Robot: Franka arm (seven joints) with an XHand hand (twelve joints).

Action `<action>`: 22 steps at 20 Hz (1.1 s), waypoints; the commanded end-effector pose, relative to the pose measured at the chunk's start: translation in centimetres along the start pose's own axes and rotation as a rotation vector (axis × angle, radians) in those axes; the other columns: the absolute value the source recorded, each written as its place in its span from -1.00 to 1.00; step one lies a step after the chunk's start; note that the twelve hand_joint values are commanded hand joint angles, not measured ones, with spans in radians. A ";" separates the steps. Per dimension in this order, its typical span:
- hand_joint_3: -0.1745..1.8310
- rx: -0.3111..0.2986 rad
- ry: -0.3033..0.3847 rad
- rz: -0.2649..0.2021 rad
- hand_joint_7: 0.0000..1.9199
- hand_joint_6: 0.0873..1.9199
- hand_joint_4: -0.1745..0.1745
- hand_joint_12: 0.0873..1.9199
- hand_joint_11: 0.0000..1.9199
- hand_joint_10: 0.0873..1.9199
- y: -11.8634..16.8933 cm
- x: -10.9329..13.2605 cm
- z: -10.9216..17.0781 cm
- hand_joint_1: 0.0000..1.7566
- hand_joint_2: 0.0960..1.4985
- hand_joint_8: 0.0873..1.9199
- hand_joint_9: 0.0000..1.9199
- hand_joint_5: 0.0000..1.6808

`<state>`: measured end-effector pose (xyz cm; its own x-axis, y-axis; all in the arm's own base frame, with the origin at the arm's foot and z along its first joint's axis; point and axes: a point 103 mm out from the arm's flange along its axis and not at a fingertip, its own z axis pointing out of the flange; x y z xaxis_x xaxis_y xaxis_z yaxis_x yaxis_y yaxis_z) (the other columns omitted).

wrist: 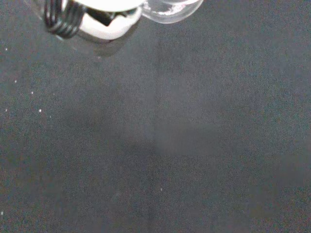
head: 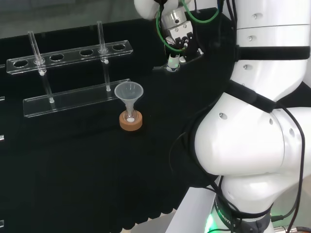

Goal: Put the weighing funnel back on the table.

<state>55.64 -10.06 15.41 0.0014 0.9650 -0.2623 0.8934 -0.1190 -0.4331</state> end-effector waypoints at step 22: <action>-0.39 0.018 0.020 -0.037 -0.50 -0.54 1.00 -0.06 -0.02 -0.85 4.8 1.6 2.9 0.27 -0.06 -0.32 0.07 0.56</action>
<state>58.65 -9.49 10.89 -0.0249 0.9712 -0.2369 0.8852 -0.0887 -0.4567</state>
